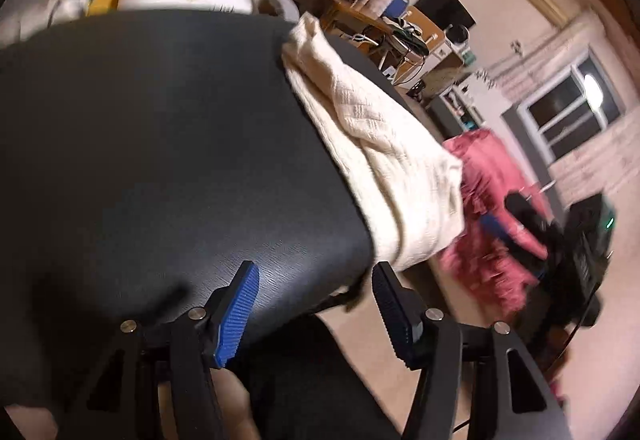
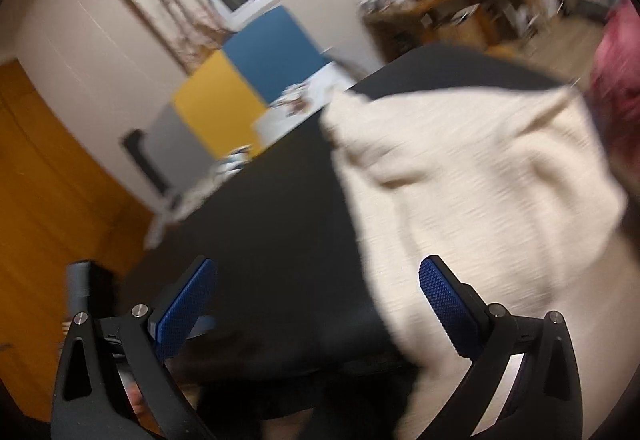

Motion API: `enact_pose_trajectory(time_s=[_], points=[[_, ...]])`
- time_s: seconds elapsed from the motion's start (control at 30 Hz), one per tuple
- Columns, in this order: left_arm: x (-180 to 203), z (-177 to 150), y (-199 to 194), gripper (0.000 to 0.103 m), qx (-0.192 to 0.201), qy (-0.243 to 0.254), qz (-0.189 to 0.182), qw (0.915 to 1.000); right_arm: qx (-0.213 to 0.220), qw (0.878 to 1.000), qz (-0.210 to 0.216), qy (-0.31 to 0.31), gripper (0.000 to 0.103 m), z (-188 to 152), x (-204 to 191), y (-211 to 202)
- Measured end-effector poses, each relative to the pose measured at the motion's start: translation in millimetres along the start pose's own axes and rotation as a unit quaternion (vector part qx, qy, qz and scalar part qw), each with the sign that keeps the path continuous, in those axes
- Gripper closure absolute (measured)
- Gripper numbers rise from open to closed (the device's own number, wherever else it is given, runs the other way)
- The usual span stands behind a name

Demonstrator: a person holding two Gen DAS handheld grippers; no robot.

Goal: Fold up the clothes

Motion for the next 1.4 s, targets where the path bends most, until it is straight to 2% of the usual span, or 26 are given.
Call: enact_pose_trajectory(time_s=[0.1, 0.17, 0.23, 0.3, 0.5, 0.57, 0.67, 0.8, 0.87, 0.93, 1.07, 1.4], points=[[8, 9, -6, 0.042, 0.007, 0.010, 0.004, 0.9999, 0.011, 0.997, -0.078, -0.020, 0.000, 3, -2, -5], [9, 13, -1, 0.042, -0.015, -0.015, -0.026, 0.9994, 0.010, 0.995, -0.097, -0.021, 0.000, 2, -3, -5], [11, 16, 7, 0.042, -0.040, -0.043, -0.058, 0.9966, -0.003, 0.997, -0.083, -0.009, 0.000, -2, 4, -3], [19, 18, 18, 0.043, -0.054, -0.053, -0.070, 0.9947, -0.011, 0.998, -0.065, -0.006, 0.000, -6, 10, -7], [47, 10, 34, 0.043, -0.064, 0.000, -0.024, 0.9976, -0.037, 0.998, -0.056, -0.021, 0.000, -27, 25, -29], [53, 1, 37, 0.043, -0.056, 0.019, 0.001, 0.9982, -0.047, 0.995, -0.079, -0.032, 0.000, -36, 27, -31], [57, -3, 39, 0.044, -0.042, 0.037, 0.014, 0.9983, -0.054, 0.993, -0.099, -0.031, 0.000, -44, 34, -28], [63, 3, 32, 0.047, 0.034, 0.072, 0.020, 0.9967, -0.052, 0.991, -0.120, -0.022, 0.000, -47, 39, -23], [70, 7, 40, 0.048, 0.046, 0.102, 0.005, 0.9937, -0.052, 0.991, -0.123, -0.030, 0.000, -48, 37, -22], [70, 10, 54, 0.049, 0.026, 0.103, -0.004, 0.9943, -0.053, 0.990, -0.126, -0.037, 0.000, -48, 35, -22], [56, 9, 79, 0.050, -0.006, 0.074, -0.027, 0.9969, -0.053, 0.988, -0.132, -0.052, 0.000, -49, 32, -21], [59, 21, 126, 0.055, -0.038, 0.046, -0.063, 0.9962, -0.074, 0.988, -0.130, -0.030, 0.000, -61, 48, -7]])
Point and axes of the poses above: each gripper's, at about its wrist camera, not at the fingertips, and y roughly the way its jaws point, x to its right, z to its top, the point moved 1 cm from there along y, roughly the way its jaws point, and after that the axes turned 11 degrees about -y, right-handed, at the moved point
